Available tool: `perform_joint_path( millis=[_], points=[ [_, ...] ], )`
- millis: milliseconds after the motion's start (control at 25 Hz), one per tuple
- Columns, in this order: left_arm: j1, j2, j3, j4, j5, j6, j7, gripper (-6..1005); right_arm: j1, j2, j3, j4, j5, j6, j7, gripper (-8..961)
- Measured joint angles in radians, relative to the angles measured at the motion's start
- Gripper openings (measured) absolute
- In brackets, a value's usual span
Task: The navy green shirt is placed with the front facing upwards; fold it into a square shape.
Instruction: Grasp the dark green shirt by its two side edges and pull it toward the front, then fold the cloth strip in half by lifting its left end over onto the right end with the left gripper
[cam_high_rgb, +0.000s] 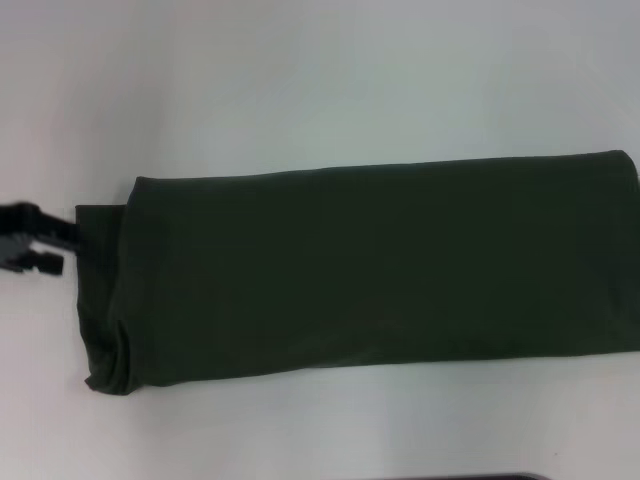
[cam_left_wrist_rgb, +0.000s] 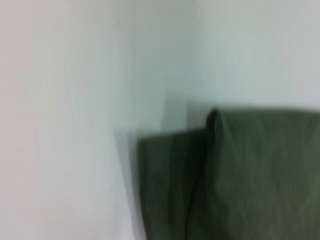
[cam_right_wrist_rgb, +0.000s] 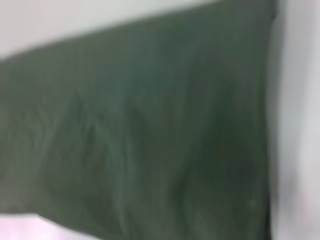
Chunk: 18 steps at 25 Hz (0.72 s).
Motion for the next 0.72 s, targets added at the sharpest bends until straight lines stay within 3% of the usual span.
perform_joint_path(
  millis=[80, 240, 360, 480, 520, 600, 720],
  points=[
    [0.000, 0.004, -0.042, -0.022, -0.005, -0.001, 0.002, 592, 0.006, -0.018, 0.059, -0.023, 0.002, -0.025, -0.001, 603],
    [-0.005, 0.006, -0.061, -0.038, -0.010, -0.001, 0.003, 594, 0.026, -0.020, 0.074, -0.026, 0.002, -0.037, -0.002, 600],
    [-0.004, -0.005, -0.072, -0.059, -0.046, -0.009, 0.017, 590, 0.039, -0.015, 0.087, -0.027, 0.024, -0.029, -0.007, 598],
    [0.002, -0.010, -0.115, -0.066, -0.145, -0.012, 0.067, 588, 0.040, -0.007, 0.104, -0.026, 0.171, -0.024, -0.047, 596],
    [0.004, -0.010, -0.133, -0.057, -0.197, -0.006, 0.100, 587, 0.036, -0.004, 0.108, -0.005, 0.274, -0.007, -0.103, 596],
    [0.009, -0.009, -0.150, -0.039, -0.285, 0.003, 0.168, 586, 0.036, -0.004, 0.104, 0.025, 0.321, 0.020, -0.139, 598],
    [0.012, -0.012, -0.146, -0.032, -0.338, 0.007, 0.238, 584, 0.060, -0.027, 0.088, 0.161, 0.323, 0.139, -0.190, 601]
  ],
)
